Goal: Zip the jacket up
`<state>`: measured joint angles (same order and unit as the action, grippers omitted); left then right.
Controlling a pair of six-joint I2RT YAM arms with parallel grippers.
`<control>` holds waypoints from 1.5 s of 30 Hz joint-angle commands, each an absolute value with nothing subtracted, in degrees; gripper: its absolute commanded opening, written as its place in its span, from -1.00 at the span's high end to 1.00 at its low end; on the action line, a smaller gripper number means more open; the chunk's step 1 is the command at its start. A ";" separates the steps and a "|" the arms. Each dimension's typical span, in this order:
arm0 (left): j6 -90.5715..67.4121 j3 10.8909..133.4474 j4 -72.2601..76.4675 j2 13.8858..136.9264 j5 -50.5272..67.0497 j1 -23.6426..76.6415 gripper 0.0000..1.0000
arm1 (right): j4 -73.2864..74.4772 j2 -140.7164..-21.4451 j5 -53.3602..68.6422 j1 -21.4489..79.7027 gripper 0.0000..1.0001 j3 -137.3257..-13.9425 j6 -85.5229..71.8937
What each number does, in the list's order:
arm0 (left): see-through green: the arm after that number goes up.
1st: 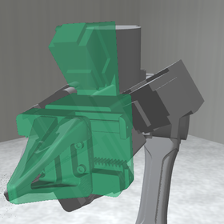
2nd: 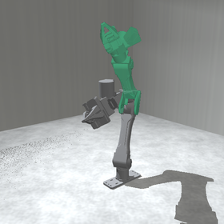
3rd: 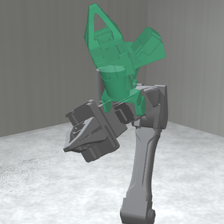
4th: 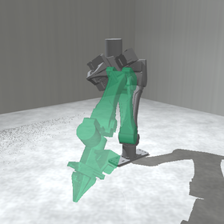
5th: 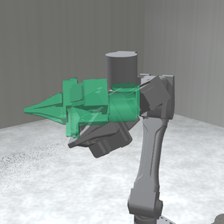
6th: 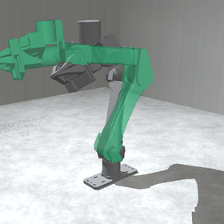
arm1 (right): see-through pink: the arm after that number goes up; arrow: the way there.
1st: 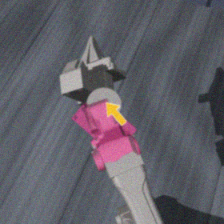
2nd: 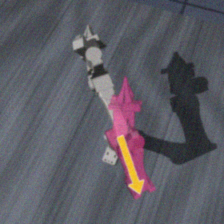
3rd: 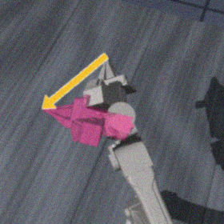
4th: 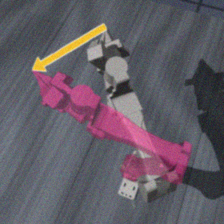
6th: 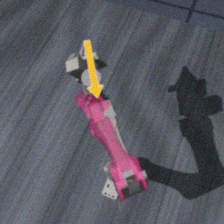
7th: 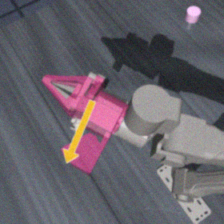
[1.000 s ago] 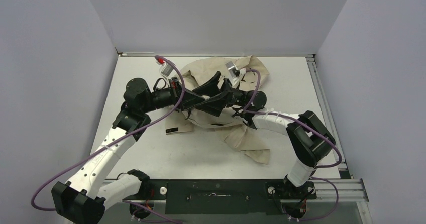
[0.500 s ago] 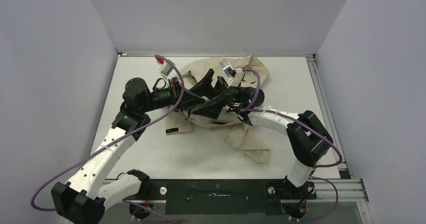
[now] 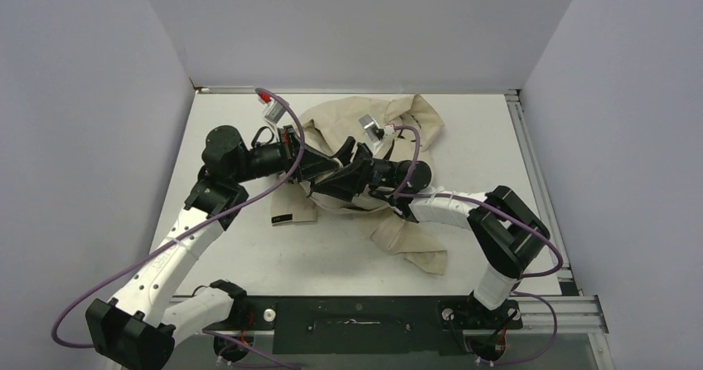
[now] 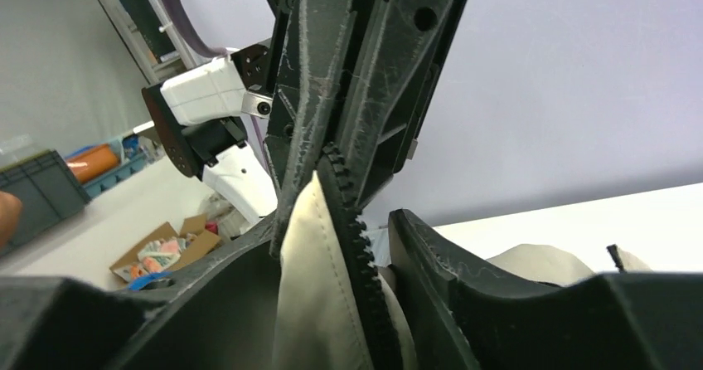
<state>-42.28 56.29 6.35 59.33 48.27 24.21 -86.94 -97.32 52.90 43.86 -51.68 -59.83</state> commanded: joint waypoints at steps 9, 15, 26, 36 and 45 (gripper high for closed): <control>-39.97 59.89 13.01 57.23 46.42 23.47 1.00 | -102.10 -92.29 49.38 42.56 0.30 -48.53 -61.31; -38.92 59.26 12.39 56.62 45.76 23.47 1.00 | -102.04 -92.39 49.19 41.86 0.89 -48.29 -62.90; -20.82 65.05 0.91 60.05 37.33 14.85 -0.92 | -32.91 -84.14 55.85 36.34 0.89 -46.00 -37.57; 12.81 65.63 -9.68 73.26 35.14 11.42 -0.92 | 15.37 -77.40 37.87 45.07 0.89 -48.58 -17.79; 44.63 66.42 -22.11 85.01 32.94 17.05 -0.93 | 18.37 -73.65 26.47 46.05 0.89 -40.06 -27.64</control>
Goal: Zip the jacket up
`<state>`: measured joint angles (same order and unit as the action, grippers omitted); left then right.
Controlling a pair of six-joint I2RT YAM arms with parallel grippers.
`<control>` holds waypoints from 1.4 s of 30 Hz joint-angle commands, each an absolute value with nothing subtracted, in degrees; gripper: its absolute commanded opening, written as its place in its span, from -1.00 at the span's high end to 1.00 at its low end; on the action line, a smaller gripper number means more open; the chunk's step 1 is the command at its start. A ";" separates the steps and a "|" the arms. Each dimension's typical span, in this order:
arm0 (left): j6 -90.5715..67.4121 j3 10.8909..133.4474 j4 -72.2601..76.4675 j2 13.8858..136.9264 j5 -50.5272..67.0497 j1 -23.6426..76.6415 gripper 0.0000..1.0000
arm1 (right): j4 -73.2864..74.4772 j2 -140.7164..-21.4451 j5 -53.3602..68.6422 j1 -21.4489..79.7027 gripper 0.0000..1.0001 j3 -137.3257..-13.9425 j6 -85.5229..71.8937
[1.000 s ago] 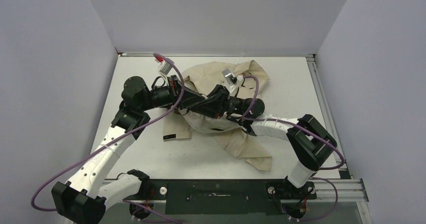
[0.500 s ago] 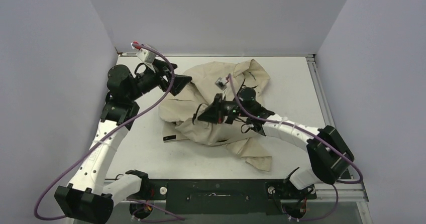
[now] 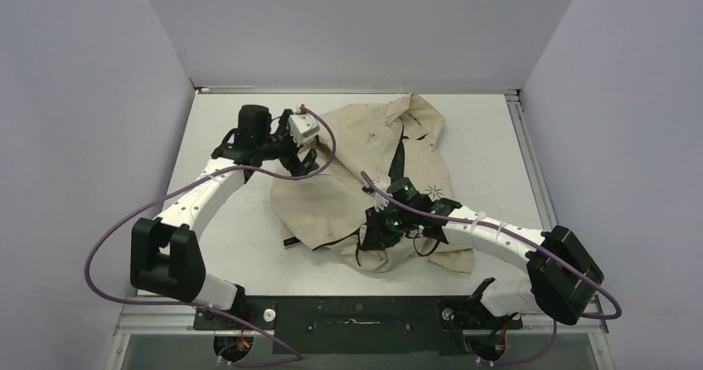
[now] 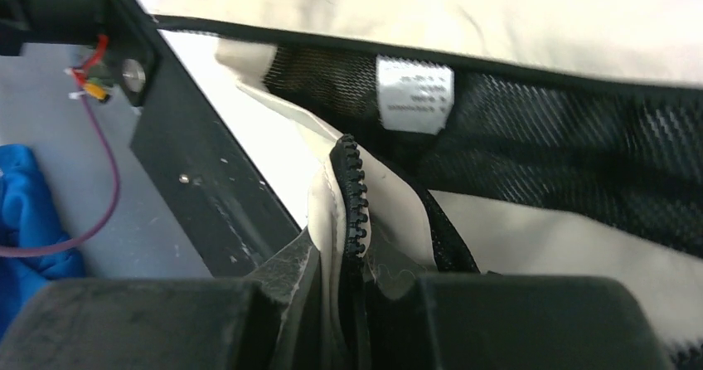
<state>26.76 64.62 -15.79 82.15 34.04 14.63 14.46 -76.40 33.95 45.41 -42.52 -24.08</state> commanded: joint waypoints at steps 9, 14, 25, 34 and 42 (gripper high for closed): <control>54.14 69.05 -21.93 92.47 34.40 23.08 -0.92 | 22.50 -68.67 21.22 45.80 0.89 -36.00 -32.78; 58.53 77.17 -36.47 96.94 41.92 23.34 -0.92 | 25.02 -64.59 21.23 43.09 0.89 -35.74 -33.22; 103.26 72.24 -81.65 92.45 45.40 28.24 -0.92 | 23.01 -66.50 24.24 40.69 0.89 -35.98 -31.21; 103.17 54.06 -63.02 80.78 47.68 29.44 -0.92 | 17.85 -70.11 27.09 37.36 0.89 -37.53 -30.43; 70.92 33.00 -9.66 68.46 44.61 34.91 -0.96 | 17.03 -69.90 29.08 34.33 0.89 -37.86 -29.72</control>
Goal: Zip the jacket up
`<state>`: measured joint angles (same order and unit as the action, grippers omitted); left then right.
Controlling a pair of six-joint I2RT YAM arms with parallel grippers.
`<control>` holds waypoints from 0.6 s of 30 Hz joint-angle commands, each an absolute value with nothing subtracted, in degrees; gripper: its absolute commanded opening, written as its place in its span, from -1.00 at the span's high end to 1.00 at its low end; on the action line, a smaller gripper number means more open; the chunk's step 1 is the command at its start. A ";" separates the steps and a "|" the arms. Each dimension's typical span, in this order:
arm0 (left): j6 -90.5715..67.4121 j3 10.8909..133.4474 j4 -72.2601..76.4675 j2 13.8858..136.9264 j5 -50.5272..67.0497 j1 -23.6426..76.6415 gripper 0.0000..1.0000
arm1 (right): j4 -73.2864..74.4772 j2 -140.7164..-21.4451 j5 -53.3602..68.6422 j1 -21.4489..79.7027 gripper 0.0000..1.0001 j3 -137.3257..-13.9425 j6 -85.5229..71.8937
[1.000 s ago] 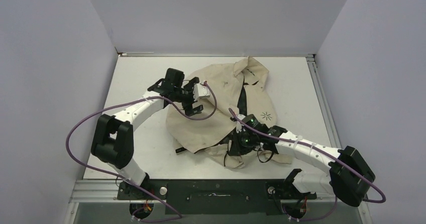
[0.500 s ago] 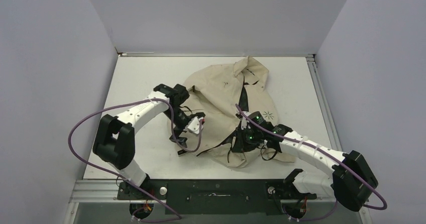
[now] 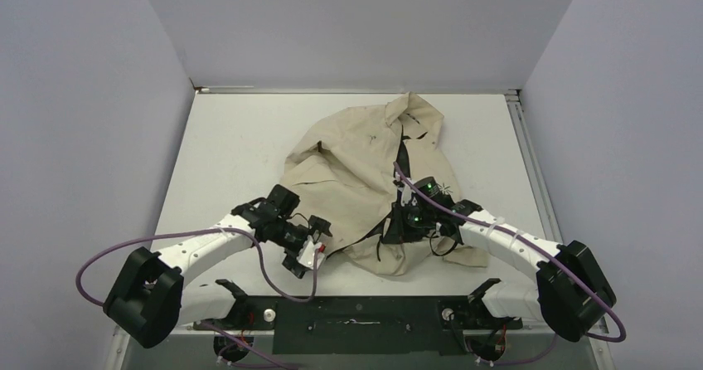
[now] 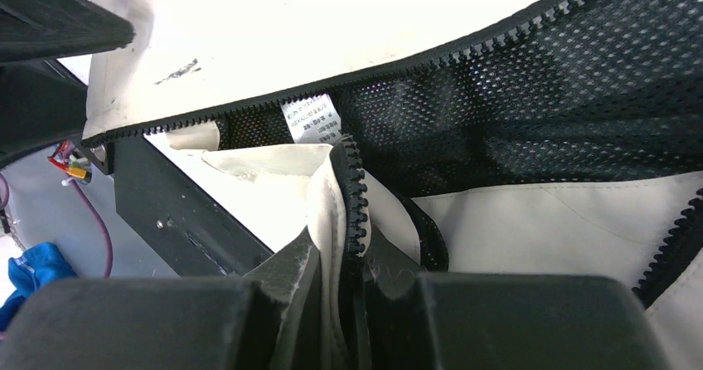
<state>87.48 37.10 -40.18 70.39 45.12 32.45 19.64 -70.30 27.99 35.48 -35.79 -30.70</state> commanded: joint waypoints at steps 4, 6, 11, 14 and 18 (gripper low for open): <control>62.74 32.76 1.54 69.94 40.71 35.02 -0.43 | 16.84 -69.56 30.02 32.94 0.89 -37.84 -29.77; 60.93 33.64 2.23 70.18 40.44 34.58 -0.09 | 16.84 -69.49 30.57 31.87 0.89 -37.99 -29.65; 44.81 36.96 10.13 68.72 34.69 32.31 1.00 | 17.68 -69.93 31.88 26.52 0.89 -41.27 -27.64; 36.67 42.64 14.20 70.38 28.91 26.62 1.00 | 18.76 -73.58 32.43 21.52 0.89 -47.47 -23.89; 29.43 56.33 27.93 76.96 10.96 16.01 1.00 | 19.85 -85.49 26.14 14.97 0.89 -63.95 -18.89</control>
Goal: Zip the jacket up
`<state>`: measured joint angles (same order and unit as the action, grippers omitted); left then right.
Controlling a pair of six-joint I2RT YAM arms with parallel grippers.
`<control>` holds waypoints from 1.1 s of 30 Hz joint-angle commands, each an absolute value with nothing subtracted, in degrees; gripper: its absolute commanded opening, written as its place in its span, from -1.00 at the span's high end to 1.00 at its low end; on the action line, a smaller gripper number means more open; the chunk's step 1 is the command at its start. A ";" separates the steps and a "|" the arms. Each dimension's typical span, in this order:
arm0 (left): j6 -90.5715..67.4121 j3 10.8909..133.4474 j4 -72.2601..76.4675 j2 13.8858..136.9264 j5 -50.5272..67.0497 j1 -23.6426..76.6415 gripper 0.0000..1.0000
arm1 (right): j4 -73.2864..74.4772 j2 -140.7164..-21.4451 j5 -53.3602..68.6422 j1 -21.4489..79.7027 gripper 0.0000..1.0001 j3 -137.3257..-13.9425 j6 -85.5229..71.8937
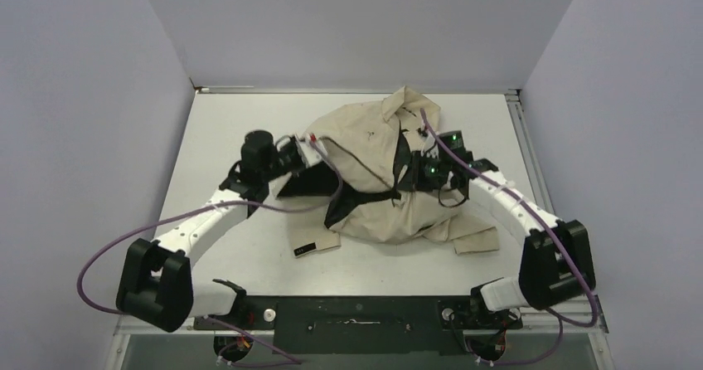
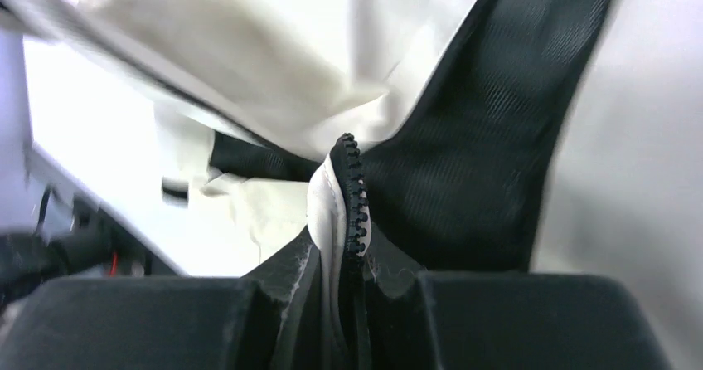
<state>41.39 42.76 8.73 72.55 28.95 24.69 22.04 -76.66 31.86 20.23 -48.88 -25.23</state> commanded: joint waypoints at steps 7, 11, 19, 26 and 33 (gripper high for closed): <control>34.46 75.84 31.35 77.49 6.45 0.57 1.00 | 31.71 -114.34 15.75 16.70 0.89 -123.24 -14.47; 35.99 71.49 22.57 70.09 17.82 -3.86 1.00 | 37.74 -122.28 17.93 21.82 0.89 -136.51 -13.70; 52.51 54.57 -12.60 55.84 34.71 21.62 1.00 | 21.25 -104.12 19.84 26.28 0.89 -93.71 -17.27; 49.65 45.93 -14.01 60.62 29.04 45.86 0.92 | 13.81 -96.31 23.64 26.15 0.89 -73.64 -20.64; 54.74 50.91 -24.24 71.34 34.96 48.96 -0.88 | 11.57 -95.65 25.76 25.52 0.89 -69.03 -21.25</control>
<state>50.48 45.43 -17.30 67.72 29.98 49.01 17.67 -98.70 23.44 25.80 -69.63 -20.38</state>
